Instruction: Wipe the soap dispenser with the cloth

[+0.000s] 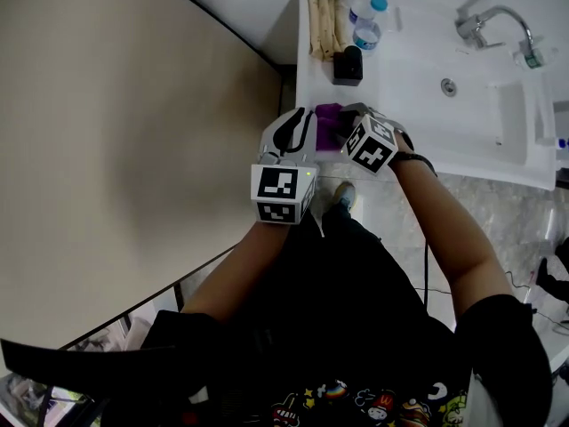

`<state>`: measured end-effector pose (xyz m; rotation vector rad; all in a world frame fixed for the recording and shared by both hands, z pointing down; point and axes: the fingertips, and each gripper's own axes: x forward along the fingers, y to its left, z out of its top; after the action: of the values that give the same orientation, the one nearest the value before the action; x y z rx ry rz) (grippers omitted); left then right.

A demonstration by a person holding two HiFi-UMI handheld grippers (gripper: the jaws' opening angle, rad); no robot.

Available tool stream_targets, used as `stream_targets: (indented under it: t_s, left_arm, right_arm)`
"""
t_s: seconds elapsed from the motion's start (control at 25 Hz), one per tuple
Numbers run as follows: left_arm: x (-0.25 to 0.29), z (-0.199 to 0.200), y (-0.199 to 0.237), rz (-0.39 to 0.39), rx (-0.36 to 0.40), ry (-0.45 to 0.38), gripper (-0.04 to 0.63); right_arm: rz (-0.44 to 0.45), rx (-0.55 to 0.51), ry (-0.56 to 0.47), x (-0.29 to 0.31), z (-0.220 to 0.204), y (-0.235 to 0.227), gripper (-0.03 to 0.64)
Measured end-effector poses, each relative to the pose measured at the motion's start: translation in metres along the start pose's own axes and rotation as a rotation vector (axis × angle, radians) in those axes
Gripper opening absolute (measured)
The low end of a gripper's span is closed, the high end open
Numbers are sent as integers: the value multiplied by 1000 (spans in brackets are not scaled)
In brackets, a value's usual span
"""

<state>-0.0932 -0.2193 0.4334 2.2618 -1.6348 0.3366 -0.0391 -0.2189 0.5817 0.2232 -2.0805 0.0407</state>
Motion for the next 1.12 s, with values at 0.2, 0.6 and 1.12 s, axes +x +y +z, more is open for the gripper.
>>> stream_targets:
  t_s: [0.2, 0.6, 1.12]
  left_arm:
    - [6, -4, -1, -10, -22, 16, 41]
    - [10, -8, 1, -30, -8, 27, 41]
    - [11, 5, -9, -61, 19, 10, 41]
  right_arm:
    - [80, 56, 46, 6, -1, -2, 160]
    - [50, 193, -66, 3, -2, -3, 104]
    - [-210, 375, -273, -67, 19, -73, 100]
